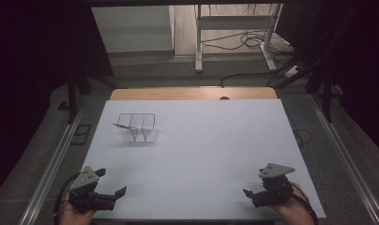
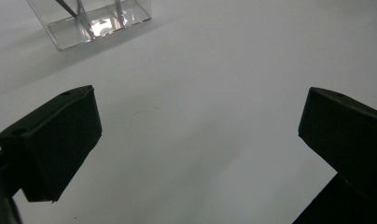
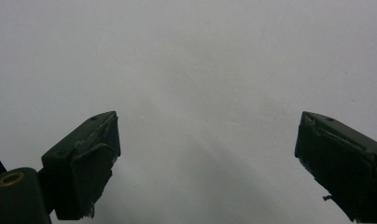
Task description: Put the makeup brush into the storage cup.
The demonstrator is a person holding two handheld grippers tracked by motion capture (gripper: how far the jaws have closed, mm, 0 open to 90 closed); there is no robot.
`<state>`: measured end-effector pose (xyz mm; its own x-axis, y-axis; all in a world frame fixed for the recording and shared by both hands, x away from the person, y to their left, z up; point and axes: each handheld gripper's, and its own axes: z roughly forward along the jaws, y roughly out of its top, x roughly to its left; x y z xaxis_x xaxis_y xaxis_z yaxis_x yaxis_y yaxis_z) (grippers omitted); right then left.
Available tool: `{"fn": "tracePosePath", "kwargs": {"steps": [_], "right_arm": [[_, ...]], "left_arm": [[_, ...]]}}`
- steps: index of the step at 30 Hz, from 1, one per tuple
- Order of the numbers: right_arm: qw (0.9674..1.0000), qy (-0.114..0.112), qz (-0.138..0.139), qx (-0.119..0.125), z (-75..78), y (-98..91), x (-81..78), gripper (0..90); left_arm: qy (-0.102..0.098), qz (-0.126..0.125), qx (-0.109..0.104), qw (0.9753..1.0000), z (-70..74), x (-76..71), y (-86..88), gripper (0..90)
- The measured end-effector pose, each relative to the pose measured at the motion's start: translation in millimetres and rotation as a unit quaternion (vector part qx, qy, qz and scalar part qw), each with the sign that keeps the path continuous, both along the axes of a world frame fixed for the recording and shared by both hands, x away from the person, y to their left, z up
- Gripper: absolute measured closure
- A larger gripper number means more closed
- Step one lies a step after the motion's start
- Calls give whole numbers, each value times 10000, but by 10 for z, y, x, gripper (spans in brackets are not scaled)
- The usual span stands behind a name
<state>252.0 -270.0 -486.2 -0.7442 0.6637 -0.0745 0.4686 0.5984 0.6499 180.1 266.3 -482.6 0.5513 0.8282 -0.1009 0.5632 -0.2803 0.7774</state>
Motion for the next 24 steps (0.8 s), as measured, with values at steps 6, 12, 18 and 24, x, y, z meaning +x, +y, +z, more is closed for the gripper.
{"fn": "tracePosePath", "kwargs": {"steps": [6, 12, 18, 24], "right_arm": [[10000, 5, 0, -2, -1, 0, 1, 68], [10000, 0, -2, -11, -5, -2, 2, 68], [10000, 6, -12, -6, -6, -2, 2, 68], [10000, 5, -20, -9, -6, -3, 2, 68]], "left_arm": [[8, 20, 12, 10000, -8, -31, 20, 0], [5, 37, 56, 10000, -16, -71, 34, 0], [17, 66, 40, 10000, -23, -104, 66, 0], [63, 67, 62, 9999, -37, -138, 85, 0]]}}
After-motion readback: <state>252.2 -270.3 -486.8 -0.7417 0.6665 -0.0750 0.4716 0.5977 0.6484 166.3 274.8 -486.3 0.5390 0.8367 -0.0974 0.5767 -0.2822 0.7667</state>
